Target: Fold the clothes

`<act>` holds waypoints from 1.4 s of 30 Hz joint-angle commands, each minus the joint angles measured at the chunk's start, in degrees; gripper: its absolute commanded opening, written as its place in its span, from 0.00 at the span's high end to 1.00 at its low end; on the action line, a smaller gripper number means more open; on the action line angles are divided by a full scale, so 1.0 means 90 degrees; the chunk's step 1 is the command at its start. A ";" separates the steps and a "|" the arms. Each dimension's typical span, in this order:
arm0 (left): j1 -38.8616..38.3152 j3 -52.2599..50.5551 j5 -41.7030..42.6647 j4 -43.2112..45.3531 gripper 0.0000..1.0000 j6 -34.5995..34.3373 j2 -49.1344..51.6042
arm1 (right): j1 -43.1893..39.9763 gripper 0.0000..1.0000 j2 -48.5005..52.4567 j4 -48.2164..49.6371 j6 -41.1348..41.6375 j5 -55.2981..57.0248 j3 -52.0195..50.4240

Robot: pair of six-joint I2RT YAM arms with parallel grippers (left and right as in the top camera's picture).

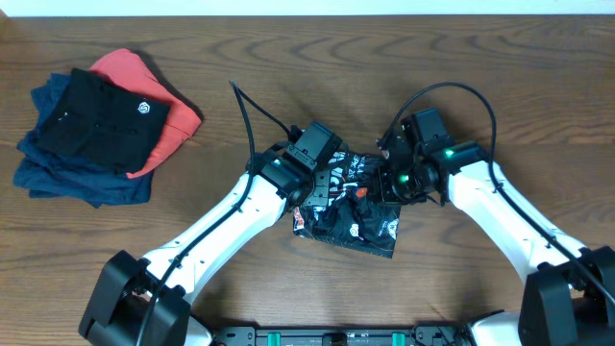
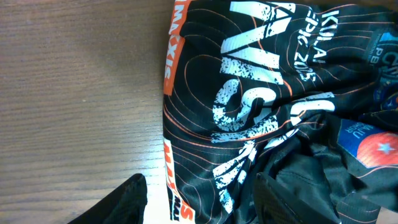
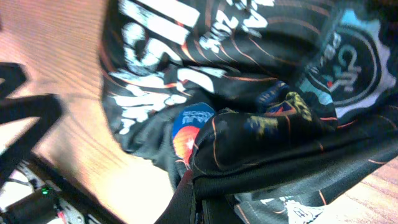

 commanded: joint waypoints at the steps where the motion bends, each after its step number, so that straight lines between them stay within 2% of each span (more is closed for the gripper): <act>1: 0.0022 -0.0085 -0.0143 -0.0044 0.43 0.0087 0.0044 | -0.0027 0.98 -0.0134 -0.0027 -0.0078 -0.0539 0.0129; 16: 0.0022 -0.0085 -0.0143 -0.0277 0.43 0.0087 0.0044 | -0.0342 0.98 -0.0136 0.0792 -0.0243 -0.3101 0.0129; 22: 0.0019 -0.0085 -0.0112 -0.0440 0.43 0.0034 0.0044 | -0.0401 0.97 -0.0136 0.0925 -0.0240 -0.3310 0.0129; 28: 0.0010 -0.0085 0.0772 -0.0627 0.44 -0.0010 0.0044 | -0.0401 0.98 -0.0197 0.0998 -0.0379 -0.3475 0.0131; 31: 0.0002 -0.0085 0.0835 -0.0619 0.44 -0.0010 0.0044 | -0.0401 0.98 -0.0308 0.1054 -0.0381 -0.3912 0.0131; 36: 0.0010 -0.0085 0.0653 -0.0627 0.43 -0.0010 0.0044 | -0.0401 0.99 -0.0563 0.0240 -0.0364 -0.3903 0.0131; 42: 0.0010 -0.0085 0.0517 -0.0619 0.44 -0.0010 0.0044 | -0.0449 0.99 -0.0765 -0.0809 -0.0697 -0.2883 0.0131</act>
